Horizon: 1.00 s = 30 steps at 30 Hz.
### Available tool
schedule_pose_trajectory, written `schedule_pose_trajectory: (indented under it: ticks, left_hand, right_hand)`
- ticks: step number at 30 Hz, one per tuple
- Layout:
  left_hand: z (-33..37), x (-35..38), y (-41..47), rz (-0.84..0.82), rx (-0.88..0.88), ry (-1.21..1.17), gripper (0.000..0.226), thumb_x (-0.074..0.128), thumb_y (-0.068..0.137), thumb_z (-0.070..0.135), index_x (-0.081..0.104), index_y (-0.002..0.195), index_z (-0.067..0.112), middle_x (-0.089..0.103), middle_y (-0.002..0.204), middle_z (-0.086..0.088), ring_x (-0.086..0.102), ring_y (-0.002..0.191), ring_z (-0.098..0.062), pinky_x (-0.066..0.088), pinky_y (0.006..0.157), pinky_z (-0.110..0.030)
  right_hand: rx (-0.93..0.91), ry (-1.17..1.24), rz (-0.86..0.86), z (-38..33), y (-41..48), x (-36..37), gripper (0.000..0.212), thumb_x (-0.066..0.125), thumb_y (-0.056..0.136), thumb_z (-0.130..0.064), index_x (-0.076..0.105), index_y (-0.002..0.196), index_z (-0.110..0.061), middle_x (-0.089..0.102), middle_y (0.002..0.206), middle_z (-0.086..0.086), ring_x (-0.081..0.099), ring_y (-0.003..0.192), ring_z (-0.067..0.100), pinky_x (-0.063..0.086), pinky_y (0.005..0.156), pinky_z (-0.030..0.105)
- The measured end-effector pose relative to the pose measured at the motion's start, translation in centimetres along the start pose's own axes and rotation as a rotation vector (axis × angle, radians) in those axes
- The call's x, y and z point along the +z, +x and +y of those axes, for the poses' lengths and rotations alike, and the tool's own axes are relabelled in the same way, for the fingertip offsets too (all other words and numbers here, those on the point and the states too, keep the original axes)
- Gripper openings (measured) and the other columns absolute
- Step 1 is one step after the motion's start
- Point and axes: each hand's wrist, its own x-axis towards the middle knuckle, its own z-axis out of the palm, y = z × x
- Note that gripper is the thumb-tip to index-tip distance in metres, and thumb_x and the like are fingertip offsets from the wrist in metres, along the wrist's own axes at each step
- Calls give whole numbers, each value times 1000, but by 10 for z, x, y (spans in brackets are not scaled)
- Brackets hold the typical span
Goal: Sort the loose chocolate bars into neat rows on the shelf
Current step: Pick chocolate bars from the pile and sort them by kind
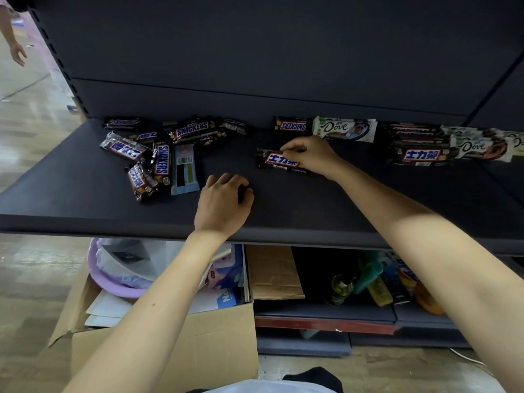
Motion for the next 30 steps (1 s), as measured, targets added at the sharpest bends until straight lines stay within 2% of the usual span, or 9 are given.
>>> schedule_pose_trajectory:
  ticks: [6, 13, 16, 18, 21, 23, 25, 27, 30]
  left_hand:
    - [0, 0, 0, -3, 2, 1, 28, 48, 93, 27, 61, 113, 13, 61, 117, -6, 47, 112, -31, 39, 88, -34]
    - [2, -2, -1, -9, 0, -15, 27, 49, 92, 27, 62, 111, 13, 61, 117, -5, 46, 113, -31, 40, 88, -36]
    - [1, -2, -2, -10, 1, -16, 27, 49, 92, 27, 62, 111, 13, 61, 116, -6, 46, 113, -31, 40, 88, -37]
    - [2, -2, -2, -11, 2, -17, 27, 49, 92, 27, 62, 111, 13, 62, 115, -6, 47, 113, -31, 40, 88, -37]
    - [2, -2, -2, -14, 7, -20, 26, 49, 92, 28, 62, 110, 14, 62, 115, -5, 47, 113, -31, 41, 88, -36]
    - [1, -2, -3, -6, 15, -19, 26, 49, 92, 28, 63, 109, 14, 62, 114, -5, 48, 112, -30, 41, 87, -36]
    - [1, -2, -3, 1, 21, -22, 25, 50, 92, 28, 63, 109, 14, 63, 113, -5, 48, 112, -30, 41, 87, -36]
    - [0, -2, -2, -2, 21, -23, 26, 50, 92, 28, 63, 109, 14, 63, 113, -5, 48, 113, -30, 41, 87, -36]
    - [1, -3, -3, -6, 23, -19, 26, 49, 92, 29, 63, 110, 15, 62, 114, -5, 47, 113, -30, 40, 86, -35]
  right_hand:
    - [14, 37, -16, 2, 1, -3, 25, 57, 92, -20, 64, 115, -16, 62, 108, -2, 54, 101, 7, 38, 83, 18]
    - [-82, -168, -106, 2, -5, -7, 40, 64, 87, -18, 56, 126, -18, 56, 120, 2, 49, 110, 11, 35, 90, 21]
    - [-101, -365, -20, 4, -6, -9, 33, 66, 84, -22, 60, 117, -23, 42, 102, -8, 34, 111, 13, 22, 102, 32]
    - [-262, -424, 87, 7, -6, -10, 23, 69, 82, -18, 65, 105, -18, 52, 96, -12, 42, 105, 15, 21, 94, 32]
    - [-608, -367, 377, 14, -8, -14, 15, 69, 78, -14, 68, 91, -6, 68, 91, 4, 52, 81, 1, 35, 83, 26]
    - [-750, -347, 514, 14, -15, -17, 11, 64, 81, -11, 67, 88, -4, 71, 91, 8, 56, 84, 4, 39, 81, 21]
    - [-898, -374, 540, 13, -20, -19, 10, 58, 81, -4, 62, 91, -7, 71, 95, 11, 59, 92, 10, 41, 81, 26]
    - [-1017, -414, 496, 14, -23, -20, 20, 57, 80, 4, 56, 94, -10, 70, 99, 13, 59, 93, 14, 43, 80, 29]
    - [-1057, -397, 432, 14, -26, -13, 20, 59, 83, 4, 52, 95, -10, 63, 106, 13, 57, 94, 17, 47, 84, 26]
